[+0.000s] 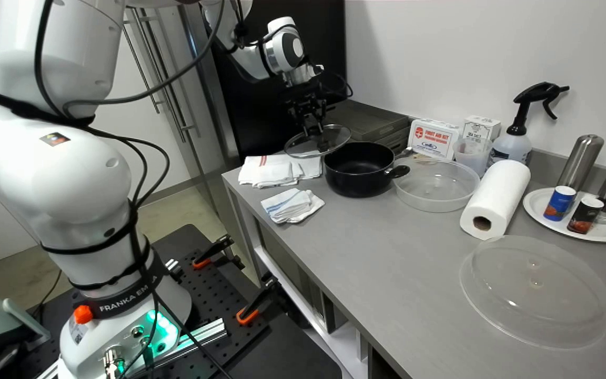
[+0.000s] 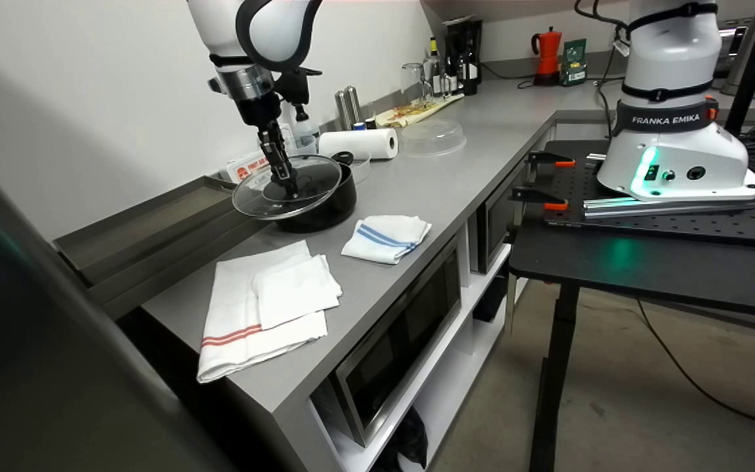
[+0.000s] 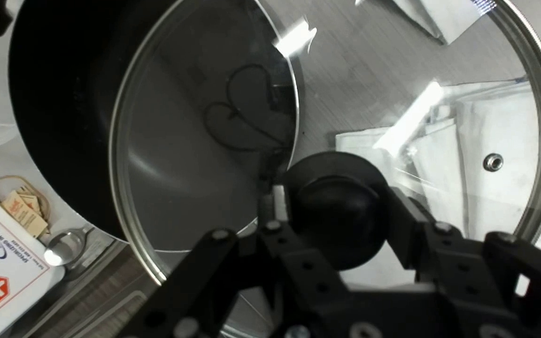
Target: Put the lid on the pot
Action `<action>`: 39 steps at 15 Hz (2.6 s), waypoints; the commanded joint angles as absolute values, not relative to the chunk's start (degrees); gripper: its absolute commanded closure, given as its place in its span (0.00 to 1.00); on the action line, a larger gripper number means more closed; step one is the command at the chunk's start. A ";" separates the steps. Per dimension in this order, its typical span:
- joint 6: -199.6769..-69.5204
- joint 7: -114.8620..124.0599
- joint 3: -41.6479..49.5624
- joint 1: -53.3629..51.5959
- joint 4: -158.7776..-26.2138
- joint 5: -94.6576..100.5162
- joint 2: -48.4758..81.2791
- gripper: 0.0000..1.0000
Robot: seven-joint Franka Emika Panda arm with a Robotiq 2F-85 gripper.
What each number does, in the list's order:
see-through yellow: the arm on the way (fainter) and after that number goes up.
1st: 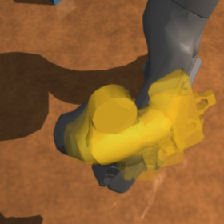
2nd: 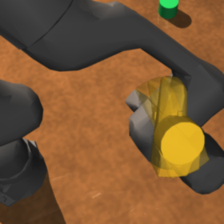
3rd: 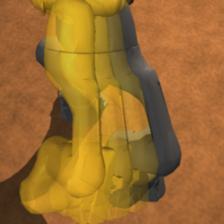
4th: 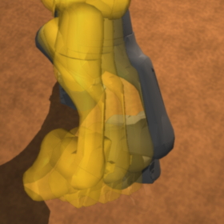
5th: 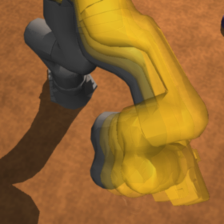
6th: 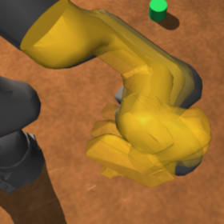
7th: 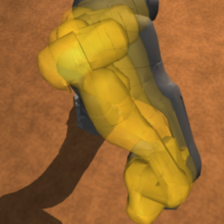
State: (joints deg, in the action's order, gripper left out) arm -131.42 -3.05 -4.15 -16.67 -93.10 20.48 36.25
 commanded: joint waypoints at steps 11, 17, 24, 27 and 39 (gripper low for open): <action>-130.99 -2.51 -3.82 -16.38 -91.21 20.23 38.62 0.75; -130.63 -1.86 -3.07 -14.93 -88.20 19.14 40.77 0.75; -130.05 -1.27 -2.91 -12.96 -84.39 16.74 41.86 0.75; -129.72 -0.90 -2.85 -12.07 -82.83 15.17 42.31 0.75; -129.29 1.03 -1.72 -8.68 -78.69 10.52 44.86 0.75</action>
State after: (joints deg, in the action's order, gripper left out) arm -131.25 0.15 -2.22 -8.77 -81.37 12.24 44.33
